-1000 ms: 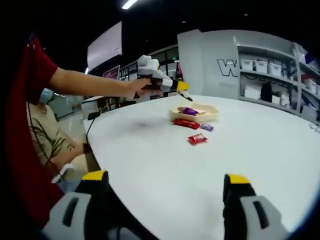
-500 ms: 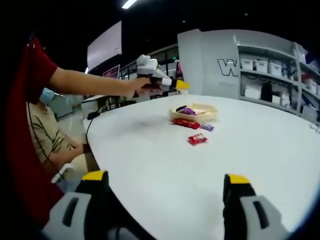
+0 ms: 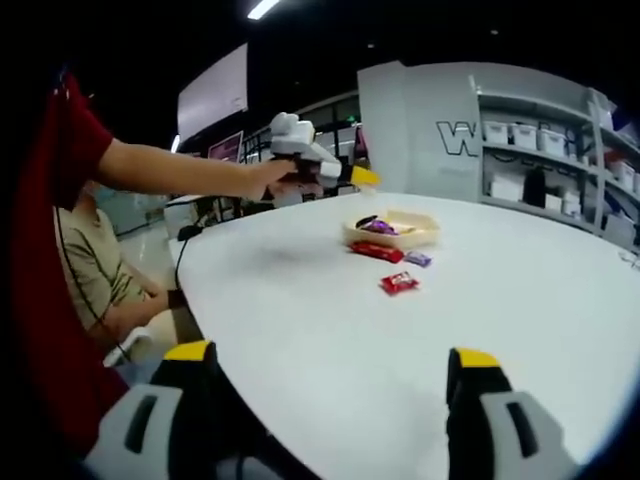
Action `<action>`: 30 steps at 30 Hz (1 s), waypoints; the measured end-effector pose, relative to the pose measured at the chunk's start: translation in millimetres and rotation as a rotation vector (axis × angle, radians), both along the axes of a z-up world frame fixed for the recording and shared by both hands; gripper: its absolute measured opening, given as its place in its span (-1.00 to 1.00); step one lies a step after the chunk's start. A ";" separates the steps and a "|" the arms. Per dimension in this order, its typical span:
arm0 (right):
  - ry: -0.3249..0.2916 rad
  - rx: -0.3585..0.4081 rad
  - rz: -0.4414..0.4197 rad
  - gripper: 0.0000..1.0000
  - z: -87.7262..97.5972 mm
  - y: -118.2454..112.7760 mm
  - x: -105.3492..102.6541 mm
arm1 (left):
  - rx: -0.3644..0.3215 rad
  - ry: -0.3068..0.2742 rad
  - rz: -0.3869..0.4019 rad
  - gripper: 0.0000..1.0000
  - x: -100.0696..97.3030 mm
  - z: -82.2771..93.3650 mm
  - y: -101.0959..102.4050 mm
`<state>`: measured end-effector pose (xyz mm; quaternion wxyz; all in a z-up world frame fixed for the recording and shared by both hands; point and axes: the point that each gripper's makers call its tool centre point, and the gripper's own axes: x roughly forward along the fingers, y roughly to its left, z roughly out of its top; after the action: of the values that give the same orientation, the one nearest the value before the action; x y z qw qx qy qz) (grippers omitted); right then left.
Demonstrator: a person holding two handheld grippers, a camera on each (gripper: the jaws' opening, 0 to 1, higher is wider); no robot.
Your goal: Place the target food into the container with the food tongs after gripping and lifting it, then release it inside without dropping or visibly crushing the food.
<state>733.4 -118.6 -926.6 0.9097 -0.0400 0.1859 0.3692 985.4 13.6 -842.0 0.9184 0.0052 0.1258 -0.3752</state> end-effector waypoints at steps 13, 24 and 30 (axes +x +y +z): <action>-0.008 0.005 0.005 0.90 3.0 0.6 -2.6 | 0.039 0.033 -0.053 -0.50 -23.4 -24.0 -14.7; -0.009 0.005 -0.005 0.89 2.9 -3.2 -2.1 | 0.103 0.008 -0.017 -0.50 -8.9 -37.5 -2.4; -0.004 0.001 -0.011 0.89 0.9 -5.9 -1.4 | 0.143 -0.002 -0.008 -0.49 -4.2 -45.2 -3.2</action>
<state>732.0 -124.5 -925.7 0.9121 -0.0392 0.1843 0.3641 981.2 10.4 -887.2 0.9143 0.0716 0.1513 -0.3689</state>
